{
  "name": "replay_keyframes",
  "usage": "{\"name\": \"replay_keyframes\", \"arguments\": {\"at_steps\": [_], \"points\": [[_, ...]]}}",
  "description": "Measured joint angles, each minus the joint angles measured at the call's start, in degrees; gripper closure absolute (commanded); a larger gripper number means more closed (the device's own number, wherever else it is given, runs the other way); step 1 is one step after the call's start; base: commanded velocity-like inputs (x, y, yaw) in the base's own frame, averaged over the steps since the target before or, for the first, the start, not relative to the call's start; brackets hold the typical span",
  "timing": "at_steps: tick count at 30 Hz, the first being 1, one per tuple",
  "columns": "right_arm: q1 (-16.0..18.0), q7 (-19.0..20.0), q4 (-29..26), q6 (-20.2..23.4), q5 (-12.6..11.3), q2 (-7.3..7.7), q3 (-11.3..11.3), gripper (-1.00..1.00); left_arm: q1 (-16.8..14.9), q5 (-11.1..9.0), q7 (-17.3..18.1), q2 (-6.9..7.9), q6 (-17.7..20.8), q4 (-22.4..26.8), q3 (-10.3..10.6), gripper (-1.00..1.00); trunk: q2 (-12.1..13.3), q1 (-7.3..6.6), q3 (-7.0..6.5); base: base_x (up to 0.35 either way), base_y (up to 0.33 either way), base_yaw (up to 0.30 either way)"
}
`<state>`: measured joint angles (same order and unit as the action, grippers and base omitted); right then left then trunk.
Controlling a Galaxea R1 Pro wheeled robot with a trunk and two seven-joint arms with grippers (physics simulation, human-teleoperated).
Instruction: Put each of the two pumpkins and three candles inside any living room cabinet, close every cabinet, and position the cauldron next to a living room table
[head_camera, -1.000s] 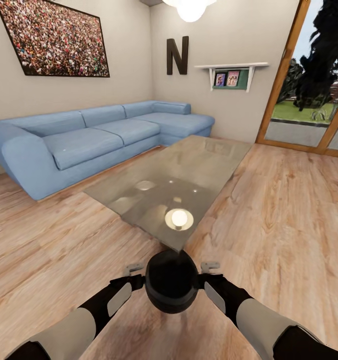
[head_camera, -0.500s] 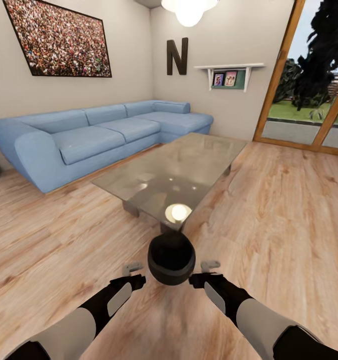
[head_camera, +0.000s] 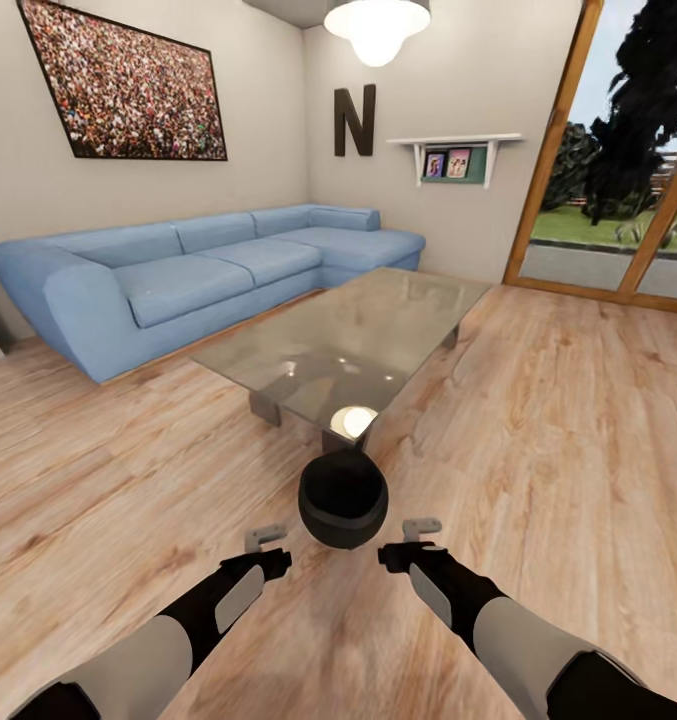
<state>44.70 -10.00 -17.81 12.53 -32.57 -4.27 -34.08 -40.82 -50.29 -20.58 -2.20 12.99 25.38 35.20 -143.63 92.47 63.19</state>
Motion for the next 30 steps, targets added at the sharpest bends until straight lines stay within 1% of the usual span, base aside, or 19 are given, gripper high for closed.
{"name": "replay_keyframes", "arguments": {"at_steps": [5,7,12,17,18,20,30], "points": [[0.0,0.0,0.0,0.3,-0.2,0.15,0.3,-1.0,0.0,0.0,-0.1,-0.01,-1.9,0.0,0.0,-1.0,0.1,-0.13,-1.11,-0.001,0.0,0.0],[0.0,-0.3,0.0,0.5,-0.3,-0.02,0.2,-1.0,0.0,-0.2,-0.1,0.01,-3.1,-0.1,0.0,-1.0,0.1,-0.16,-1.55,-0.204,0.0,0.0],[0.0,-1.6,0.0,0.1,-0.2,-0.11,0.1,-1.0,0.0,-0.4,-0.1,0.04,-3.2,-0.1,-0.1,-1.0,0.2,-0.27,-2.66,-0.312,0.0,0.0],[0.0,-1.6,-0.1,0.0,-0.2,-0.06,0.1,-1.0,0.0,-0.3,-0.1,0.04,-3.3,-0.1,-0.1,-1.0,0.2,-0.4,-3.77,-0.341,0.0,0.0],[0.0,-1.7,-2.2,0.0,-0.1,0.09,0.0,-1.0,0.0,-0.3,-0.1,0.04,-3.3,-0.1,-0.1,-1.0,0.2,-0.43,-3.99,-0.343,0.0,0.0],[0.0,-1.7,-2.6,0.0,-0.1,0.14,0.0,-1.0,0.0,-0.3,-0.1,0.04,-3.3,-0.1,-0.1,-1.0,0.3,-0.48,-4.43,-0.343,0.0,0.0],[0.0,-1.7,-3.0,0.0,-0.1,0.18,0.0,-1.0,0.0,-0.3,-0.1,0.04,-3.3,-0.1,-0.1,-1.0,0.4,-0.74,-6.65,-0.327,-0.023,0.0]]}}
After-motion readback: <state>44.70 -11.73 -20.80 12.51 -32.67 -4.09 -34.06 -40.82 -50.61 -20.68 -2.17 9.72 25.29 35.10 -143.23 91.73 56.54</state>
